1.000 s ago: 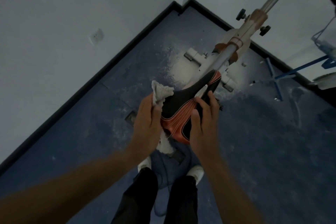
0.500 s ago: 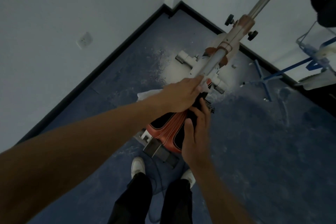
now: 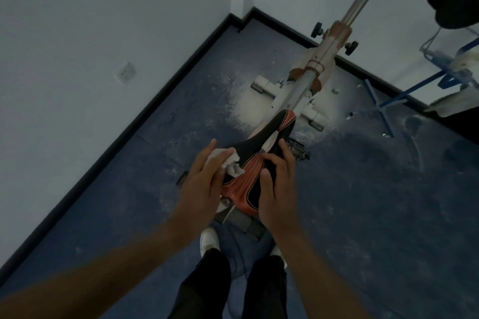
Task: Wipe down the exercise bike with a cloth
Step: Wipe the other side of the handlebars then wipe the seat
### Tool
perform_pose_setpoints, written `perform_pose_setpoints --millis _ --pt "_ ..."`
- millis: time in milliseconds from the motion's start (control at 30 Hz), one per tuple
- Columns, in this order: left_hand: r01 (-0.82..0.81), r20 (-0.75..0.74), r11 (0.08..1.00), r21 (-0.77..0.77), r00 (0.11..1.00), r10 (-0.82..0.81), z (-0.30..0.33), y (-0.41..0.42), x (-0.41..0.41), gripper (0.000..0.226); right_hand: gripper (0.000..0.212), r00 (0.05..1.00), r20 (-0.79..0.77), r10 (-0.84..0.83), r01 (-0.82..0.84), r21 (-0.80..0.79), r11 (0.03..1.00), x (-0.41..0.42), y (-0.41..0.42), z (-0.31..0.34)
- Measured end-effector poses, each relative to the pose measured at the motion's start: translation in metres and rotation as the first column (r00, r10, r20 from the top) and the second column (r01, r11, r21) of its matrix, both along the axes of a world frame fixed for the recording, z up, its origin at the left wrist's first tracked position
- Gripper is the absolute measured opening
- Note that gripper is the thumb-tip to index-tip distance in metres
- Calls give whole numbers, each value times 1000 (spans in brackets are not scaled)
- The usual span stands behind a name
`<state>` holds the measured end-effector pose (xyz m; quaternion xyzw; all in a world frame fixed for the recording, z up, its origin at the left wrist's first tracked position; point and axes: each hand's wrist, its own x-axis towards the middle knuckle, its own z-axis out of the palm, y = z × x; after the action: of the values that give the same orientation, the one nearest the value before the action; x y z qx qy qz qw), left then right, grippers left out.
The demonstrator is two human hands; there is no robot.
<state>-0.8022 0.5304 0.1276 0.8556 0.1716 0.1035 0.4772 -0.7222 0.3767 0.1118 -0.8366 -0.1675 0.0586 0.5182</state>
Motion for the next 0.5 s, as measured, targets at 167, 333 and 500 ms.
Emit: perform_pose_setpoints --millis 167,333,500 --pt "-64 -65 997 -52 996 61 -3 -47 -29 55 30 1000 -27 -7 6 -5 1000 0 -1 0" --pt "139 -84 987 81 988 -132 8 -49 -54 80 41 996 -81 47 -51 -44 998 1 -3 3" --pt "-40 -55 973 -228 998 29 71 -62 -41 54 47 979 -89 181 -176 68 982 -7 -23 30"
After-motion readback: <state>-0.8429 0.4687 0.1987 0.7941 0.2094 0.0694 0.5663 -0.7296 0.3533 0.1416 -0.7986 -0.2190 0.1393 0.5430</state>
